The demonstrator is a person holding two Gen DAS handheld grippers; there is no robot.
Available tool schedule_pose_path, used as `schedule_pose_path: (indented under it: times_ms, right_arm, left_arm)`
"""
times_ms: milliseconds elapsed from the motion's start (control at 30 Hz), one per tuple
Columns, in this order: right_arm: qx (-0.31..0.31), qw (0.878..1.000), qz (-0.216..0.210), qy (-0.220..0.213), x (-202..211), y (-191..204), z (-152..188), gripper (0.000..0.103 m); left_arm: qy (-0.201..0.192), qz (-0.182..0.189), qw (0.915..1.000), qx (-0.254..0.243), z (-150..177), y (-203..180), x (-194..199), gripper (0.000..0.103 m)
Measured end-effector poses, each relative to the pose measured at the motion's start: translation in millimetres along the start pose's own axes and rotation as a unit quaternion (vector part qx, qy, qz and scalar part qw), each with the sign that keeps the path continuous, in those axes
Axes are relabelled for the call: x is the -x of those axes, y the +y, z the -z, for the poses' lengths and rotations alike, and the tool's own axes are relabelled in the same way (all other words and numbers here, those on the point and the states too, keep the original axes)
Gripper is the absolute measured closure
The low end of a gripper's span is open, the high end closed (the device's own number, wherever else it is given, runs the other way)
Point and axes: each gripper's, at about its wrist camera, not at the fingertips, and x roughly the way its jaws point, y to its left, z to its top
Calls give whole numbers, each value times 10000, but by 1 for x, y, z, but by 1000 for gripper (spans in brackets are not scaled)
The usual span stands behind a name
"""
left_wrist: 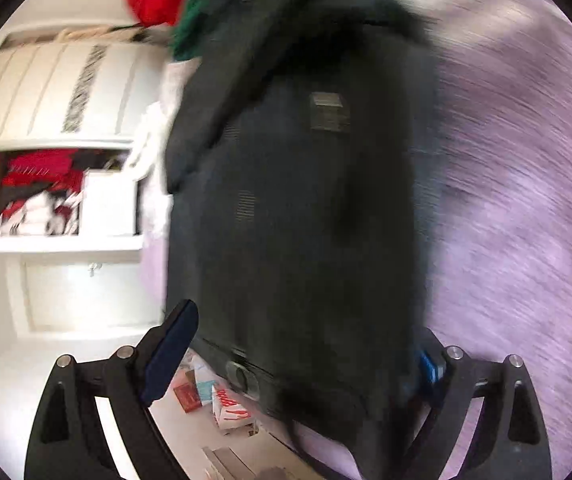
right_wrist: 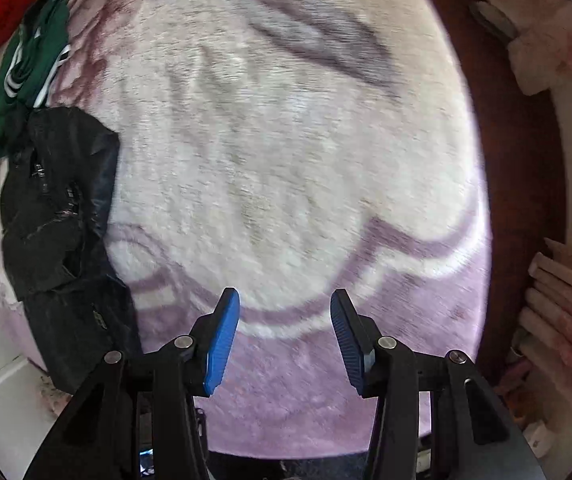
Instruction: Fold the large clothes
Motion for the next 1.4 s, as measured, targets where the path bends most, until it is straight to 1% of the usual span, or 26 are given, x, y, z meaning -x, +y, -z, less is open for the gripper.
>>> schedule_pose_path:
  times_ms: [33, 67, 100, 133, 167, 200, 233, 267, 367, 433, 467, 500, 533, 600, 667, 800, 900, 1000, 1067, 1100, 1200, 1233, 1300, 1333, 1367, 1400]
  right_arm:
    - [113, 9992, -371, -19, -7, 8, -7, 53]
    - [211, 9976, -655, -6, -14, 15, -12, 49]
    - [347, 9942, -1019, 57, -25, 25, -20, 43]
    - [452, 9882, -1457, 138, -36, 35, -29, 32]
    - [503, 9809, -1866, 228, -47, 45, -37, 25]
    - [512, 9750, -2143, 299, -54, 51, -42, 25]
    - [481, 9663, -2497, 398, -66, 59, -51, 24]
    - [425, 9566, -2834, 527, -80, 69, -60, 22]
    - [52, 9324, -3479, 975, -119, 88, -73, 21]
    - [-79, 9210, -3686, 1256, -137, 104, -73, 21]
    - [-101, 9200, -3721, 1222, -139, 113, -71, 30]
    - [-54, 9302, -3489, 1142, -138, 123, -68, 42]
    - [-35, 9355, -3369, 1062, -136, 129, -65, 57]
    - [-95, 9446, -3171, 843, -117, 142, -58, 73]
    - [-50, 9479, -3104, 722, -93, 155, -51, 79]
    - [620, 9566, -2813, 438, -24, 218, -33, 81]
    - [1061, 9595, -2593, 312, 9, 286, -21, 81]
    - [1377, 9647, -2226, 289, 19, 368, -13, 81]
    - [1548, 9698, -1863, 283, 12, 422, -8, 81]
    - [1599, 9730, -1635, 306, 2, 456, -3, 81]
    - [1919, 9761, -974, 304, -34, 525, 10, 81]
    - [2002, 9765, -729, 317, -51, 545, 14, 81]
    - [2160, 9751, -202, 468, -91, 582, 21, 80]
    - [2142, 9754, -24, 516, -104, 582, 22, 78]
    - [2075, 9764, 100, 592, -118, 590, 23, 69]
    - [2089, 9754, 141, 684, -128, 594, 22, 63]
  left_arm:
    - [34, 73, 9998, 157, -2, 11, -2, 9]
    - [53, 169, 9993, 336, -3, 27, -5, 11]
    - [23, 229, 9989, 419, -5, 39, -8, 22]
    - [-11, 265, 9987, 429, -5, 45, -6, 41]
    - [-87, 325, 9986, 414, -4, 51, -5, 53]
    - [-169, 399, 9983, 401, -4, 55, -4, 74]
    - [-251, 431, 9980, 387, -3, 56, -1, 84]
    - [-354, 505, 9974, 362, -3, 59, 0, 85]
    - [-422, 685, 9962, 330, -2, 57, 9, 89]
    - [-504, 744, 9954, 326, 0, 58, 14, 91]
    - [-542, 800, 9947, 340, 1, 59, 15, 91]
    - [-573, 865, 9939, 374, 2, 63, 16, 91]
    - [-597, 910, 9933, 399, 4, 61, 22, 92]
    - [-660, 1028, 9914, 465, 7, 67, 30, 93]
    - [-726, 1158, 9889, 575, 10, 84, 33, 93]
    - [-762, 1573, 9795, 1004, 18, 139, 27, 93]
    - [-550, 2166, 9624, 1542, 23, 194, 6, 93]
    - [-269, 2694, 9385, 2144, 30, 243, -31, 93]
    - [-67, 2944, 9241, 2436, 35, 263, -64, 93]
    - [48, 3070, 9167, 2557, 38, 272, -85, 93]
    - [422, 3484, 8908, 2886, 49, 285, -152, 93]
    - [541, 3638, 8809, 2980, 53, 286, -171, 92]
    - [891, 4074, 8558, 3063, 65, 283, -222, 87]
    - [1028, 4228, 8452, 3104, 71, 280, -240, 87]
    - [1181, 4463, 8272, 3204, 81, 279, -259, 86]
    - [1252, 4687, 8093, 3311, 89, 280, -272, 80]
